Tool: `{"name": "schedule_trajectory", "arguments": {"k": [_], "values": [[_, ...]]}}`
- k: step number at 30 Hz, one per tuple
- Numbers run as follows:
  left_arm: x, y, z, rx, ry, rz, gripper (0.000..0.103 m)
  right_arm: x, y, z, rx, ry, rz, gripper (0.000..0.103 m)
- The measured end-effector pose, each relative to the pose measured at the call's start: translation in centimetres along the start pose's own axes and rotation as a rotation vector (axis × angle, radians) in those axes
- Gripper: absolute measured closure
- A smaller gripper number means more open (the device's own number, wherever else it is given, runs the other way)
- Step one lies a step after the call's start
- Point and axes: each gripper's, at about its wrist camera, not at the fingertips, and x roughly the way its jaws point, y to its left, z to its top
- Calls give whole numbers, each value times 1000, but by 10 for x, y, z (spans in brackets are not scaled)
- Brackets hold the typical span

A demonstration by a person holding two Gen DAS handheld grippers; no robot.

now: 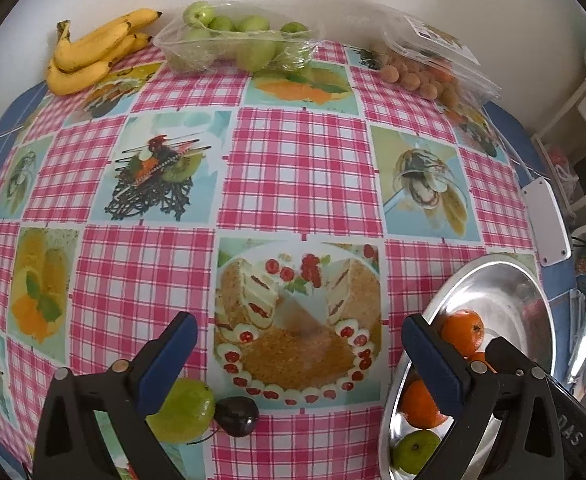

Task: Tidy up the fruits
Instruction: 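Withdraw both open grippers from the bowl toward the green apple and plum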

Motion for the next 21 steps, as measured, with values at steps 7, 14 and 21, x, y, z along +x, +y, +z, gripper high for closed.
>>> {"name": "schedule_trajectory", "arguments": {"k": [7,14,21], "values": [[2,2,0,-3,6,6,0,2,2,-1,-16,9,-20,3],[3,1,-3,3,15,8,0,2,1,0,-15,14,-26,3],[-10,4,-5,26,-3,-7,0,-8,2,-4,-33,1,-11,3]]}}
